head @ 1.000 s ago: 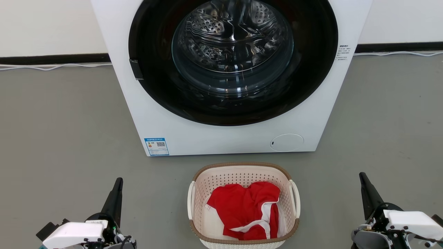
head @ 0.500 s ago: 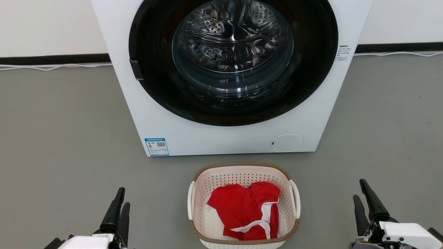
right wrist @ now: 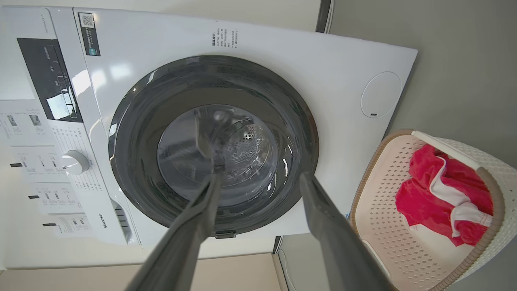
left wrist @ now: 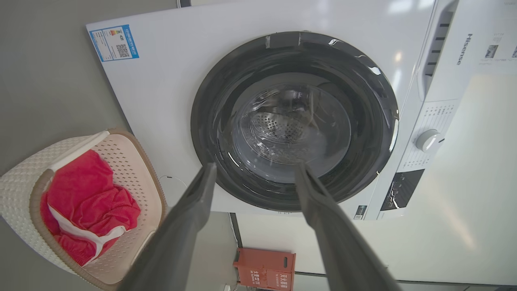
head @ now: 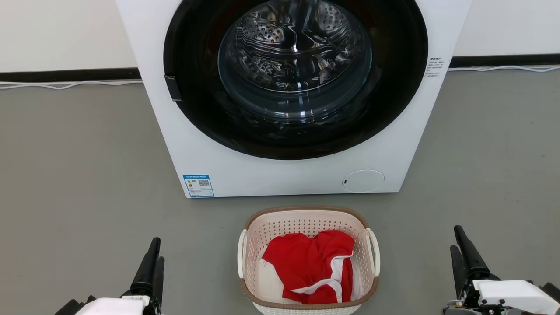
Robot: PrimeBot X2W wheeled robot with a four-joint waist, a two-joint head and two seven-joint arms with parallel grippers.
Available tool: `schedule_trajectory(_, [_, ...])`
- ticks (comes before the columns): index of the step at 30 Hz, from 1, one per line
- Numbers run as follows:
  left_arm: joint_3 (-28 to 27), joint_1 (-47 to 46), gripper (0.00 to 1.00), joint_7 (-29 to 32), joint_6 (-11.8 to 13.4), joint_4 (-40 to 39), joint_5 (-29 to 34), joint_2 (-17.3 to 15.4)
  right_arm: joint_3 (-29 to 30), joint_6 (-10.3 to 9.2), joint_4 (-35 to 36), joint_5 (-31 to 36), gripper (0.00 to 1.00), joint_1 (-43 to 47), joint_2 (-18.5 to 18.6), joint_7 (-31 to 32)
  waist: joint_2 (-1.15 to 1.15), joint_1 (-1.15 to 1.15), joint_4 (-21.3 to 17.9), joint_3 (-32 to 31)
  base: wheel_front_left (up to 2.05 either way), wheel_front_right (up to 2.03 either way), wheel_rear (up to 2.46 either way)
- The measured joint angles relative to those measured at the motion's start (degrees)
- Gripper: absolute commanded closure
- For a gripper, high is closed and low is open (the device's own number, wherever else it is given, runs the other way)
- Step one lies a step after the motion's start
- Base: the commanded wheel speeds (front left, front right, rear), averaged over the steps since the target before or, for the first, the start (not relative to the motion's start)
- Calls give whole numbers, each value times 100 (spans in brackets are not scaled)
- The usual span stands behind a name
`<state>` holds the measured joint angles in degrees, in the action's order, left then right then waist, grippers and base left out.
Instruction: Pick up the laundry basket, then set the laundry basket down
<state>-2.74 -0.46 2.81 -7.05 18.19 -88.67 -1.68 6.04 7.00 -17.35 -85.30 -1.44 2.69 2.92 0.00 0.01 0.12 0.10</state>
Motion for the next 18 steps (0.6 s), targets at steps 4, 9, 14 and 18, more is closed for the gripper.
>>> schedule_trajectory(4, [3, 0, 0, -57, 0, 14, 216, -1, 4, 0, 16, 355, 0, 0, 0, -53, 0, 0, 2, -5, 0, 0, 0])
schedule_trajectory(9, [12, 0, 0, -168, 0, 29, 583, -3, 4, 0, 52, 824, 0, 0, -1, -146, 0, 0, 3, -6, 0, 0, 0])
schedule_trajectory(14, [32, 0, 0, -240, 0, 30, 1014, -7, -7, 0, 97, 1348, 0, -1, 5, -226, 0, 0, 2, 1, 0, 0, 0])
schedule_trajectory(18, [41, -1, 0, -289, 0, 30, 1228, -9, -23, 0, 129, 1669, 0, -2, 15, -268, 0, 0, 0, 8, 0, 0, 0])
